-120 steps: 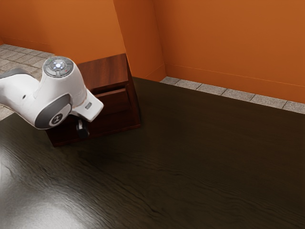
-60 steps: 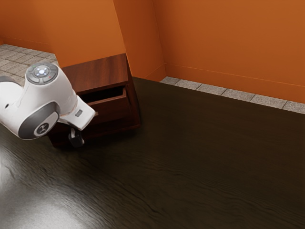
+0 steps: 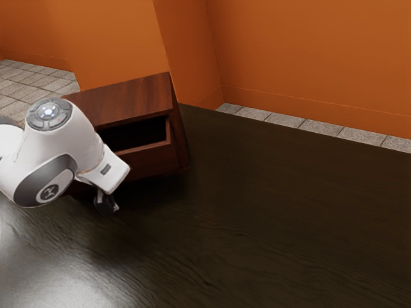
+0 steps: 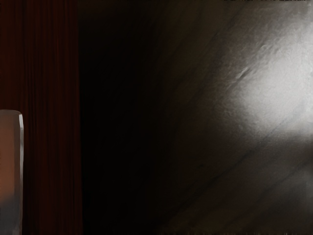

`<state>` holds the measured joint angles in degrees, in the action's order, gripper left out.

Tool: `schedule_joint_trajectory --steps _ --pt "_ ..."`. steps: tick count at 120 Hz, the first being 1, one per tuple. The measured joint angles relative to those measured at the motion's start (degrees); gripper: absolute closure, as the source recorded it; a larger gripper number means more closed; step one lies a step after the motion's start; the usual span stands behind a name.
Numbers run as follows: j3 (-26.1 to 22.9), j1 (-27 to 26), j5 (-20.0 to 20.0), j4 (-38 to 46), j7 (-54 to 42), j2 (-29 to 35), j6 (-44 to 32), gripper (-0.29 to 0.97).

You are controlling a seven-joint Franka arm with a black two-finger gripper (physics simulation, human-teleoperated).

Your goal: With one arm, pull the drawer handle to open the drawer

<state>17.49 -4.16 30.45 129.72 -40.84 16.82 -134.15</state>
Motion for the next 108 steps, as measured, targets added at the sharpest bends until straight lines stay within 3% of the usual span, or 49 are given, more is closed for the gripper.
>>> schedule_joint_trajectory --steps 40,60,86,98,108 --pt "0.0 -1.1 -0.3 2.5 0.1 3.2 0.0 0.01" --pt "1.2 -0.8 -2.8 2.2 0.1 3.9 -0.3 0.01" --pt "0.7 -0.7 -3.9 1.7 -0.3 10.6 -0.1 0.00" --pt "-2.0 -1.3 -5.6 -2.7 -0.6 11.5 2.3 0.00" --pt "-3.2 -2.7 -9.7 -11.2 -0.8 9.1 7.0 0.00"
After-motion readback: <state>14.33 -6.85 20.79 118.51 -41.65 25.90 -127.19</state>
